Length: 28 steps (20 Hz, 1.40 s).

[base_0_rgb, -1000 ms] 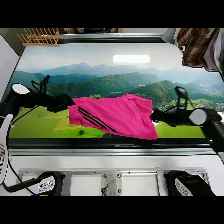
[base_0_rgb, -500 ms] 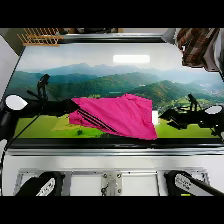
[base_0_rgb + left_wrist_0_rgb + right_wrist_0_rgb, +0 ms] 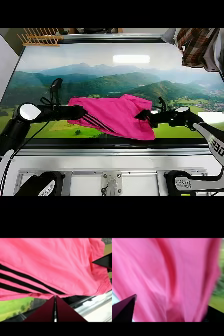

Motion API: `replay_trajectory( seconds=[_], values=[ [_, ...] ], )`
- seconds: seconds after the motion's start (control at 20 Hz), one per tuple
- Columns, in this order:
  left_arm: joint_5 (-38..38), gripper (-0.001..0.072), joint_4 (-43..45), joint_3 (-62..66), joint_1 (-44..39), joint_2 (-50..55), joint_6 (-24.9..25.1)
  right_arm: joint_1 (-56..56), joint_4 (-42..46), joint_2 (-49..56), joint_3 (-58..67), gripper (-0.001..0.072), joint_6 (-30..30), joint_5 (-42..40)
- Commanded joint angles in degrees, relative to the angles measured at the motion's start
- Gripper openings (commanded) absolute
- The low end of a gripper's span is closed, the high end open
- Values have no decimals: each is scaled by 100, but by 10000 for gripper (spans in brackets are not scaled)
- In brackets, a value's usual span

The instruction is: Fold the clothes and pants, and hang the long-sleeved shirts on hangers.

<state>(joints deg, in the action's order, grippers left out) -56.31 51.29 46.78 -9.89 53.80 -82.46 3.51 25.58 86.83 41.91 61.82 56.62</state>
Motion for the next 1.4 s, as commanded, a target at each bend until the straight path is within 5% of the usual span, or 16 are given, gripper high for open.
replay_trajectory(
  seconds=[0.0, 0.1, 0.3, 0.55, 0.75, 0.95, 1.2, 1.35],
  values=[
    [133, 17, -4, -13, -98, -13, -4, -647, -680, 79, 0, 599, -323, -562],
    [125, 17, -4, -13, -94, -15, -4, -706, -1003, 79, 4, -5, -824, -562],
    [125, 17, -4, -13, -94, -13, -4, -376, -404, -131, 570, 2, -752, -564],
    [129, 16, -2, -13, -94, -13, -4, 1165, 2037, -479, 2673, 2, 839, -566],
    [129, 17, -2, -13, -94, -13, -7, 2841, 2629, -481, 3674, 2, 1814, -680],
    [127, 17, -4, -13, -94, -13, -9, 4367, 2765, -588, 3676, 2, 2275, -686],
    [127, 17, -7, -13, -94, -13, -96, 5416, 4625, -1403, 2999, 1, 3318, -671],
    [140, 17, -7, -13, -94, -13, -94, 5681, 5036, -1965, 2140, 1, 3418, 131]
  ],
)
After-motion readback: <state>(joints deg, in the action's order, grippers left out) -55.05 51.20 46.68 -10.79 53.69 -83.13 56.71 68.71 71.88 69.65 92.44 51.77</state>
